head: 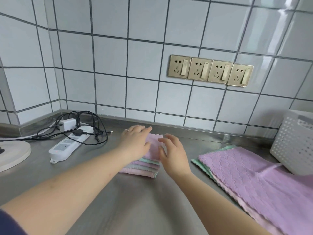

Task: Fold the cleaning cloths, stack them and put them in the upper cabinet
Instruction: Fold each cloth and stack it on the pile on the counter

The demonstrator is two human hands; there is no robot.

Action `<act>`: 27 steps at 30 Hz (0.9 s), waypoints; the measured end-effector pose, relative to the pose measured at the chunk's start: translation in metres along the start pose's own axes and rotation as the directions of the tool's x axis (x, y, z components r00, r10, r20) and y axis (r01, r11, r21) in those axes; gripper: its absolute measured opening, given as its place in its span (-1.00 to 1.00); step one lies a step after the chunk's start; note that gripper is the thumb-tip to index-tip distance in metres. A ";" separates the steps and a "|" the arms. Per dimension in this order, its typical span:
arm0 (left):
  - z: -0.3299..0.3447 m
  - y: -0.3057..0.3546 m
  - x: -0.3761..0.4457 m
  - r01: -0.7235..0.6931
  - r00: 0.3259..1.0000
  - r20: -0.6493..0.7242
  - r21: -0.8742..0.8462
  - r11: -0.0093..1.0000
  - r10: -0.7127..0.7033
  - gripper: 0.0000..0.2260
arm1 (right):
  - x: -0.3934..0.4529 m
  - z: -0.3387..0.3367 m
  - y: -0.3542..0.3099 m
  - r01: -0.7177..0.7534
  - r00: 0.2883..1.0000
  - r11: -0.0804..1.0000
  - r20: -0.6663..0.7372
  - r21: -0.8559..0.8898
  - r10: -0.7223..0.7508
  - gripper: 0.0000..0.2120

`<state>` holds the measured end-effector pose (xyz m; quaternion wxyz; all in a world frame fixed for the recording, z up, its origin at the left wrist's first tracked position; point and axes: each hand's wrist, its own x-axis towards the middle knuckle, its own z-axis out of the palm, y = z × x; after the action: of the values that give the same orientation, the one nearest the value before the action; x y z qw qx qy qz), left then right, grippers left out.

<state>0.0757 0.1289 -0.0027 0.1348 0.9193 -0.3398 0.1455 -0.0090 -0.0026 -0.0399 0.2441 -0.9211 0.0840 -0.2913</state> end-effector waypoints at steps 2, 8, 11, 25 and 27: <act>0.002 0.022 -0.005 -0.071 0.997 0.023 -0.003 0.997 0.071 -0.52 | -0.015 -0.022 0.016 0.025 1.000 0.998 -0.011 -0.057 -0.025 -0.70; 0.018 0.093 -0.015 -0.174 0.974 0.131 -0.103 0.979 0.187 -0.60 | -0.069 -0.106 0.086 -0.107 0.994 0.966 -0.045 -0.235 0.099 -0.75; 0.027 0.130 -0.017 -0.249 0.957 0.115 -0.139 0.958 0.266 -0.58 | -0.096 -0.138 0.112 -0.193 0.980 0.943 -0.013 -0.271 0.197 -0.78; 0.077 0.215 -0.023 -0.393 0.866 0.252 -0.192 0.899 0.432 -0.70 | -0.134 -0.158 0.144 -0.331 0.932 0.919 0.078 -0.215 0.354 -0.78; 0.085 0.220 -0.021 -0.388 0.865 0.258 -0.202 0.899 0.431 -0.67 | -0.132 -0.157 0.148 -0.380 0.915 0.905 0.066 -0.191 0.398 -0.78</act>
<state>-0.0705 -0.0491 -0.0559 0.1141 0.8252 -0.5531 0.0069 -0.2090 -0.1543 -0.0672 0.2198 -0.9174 0.2786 -0.1803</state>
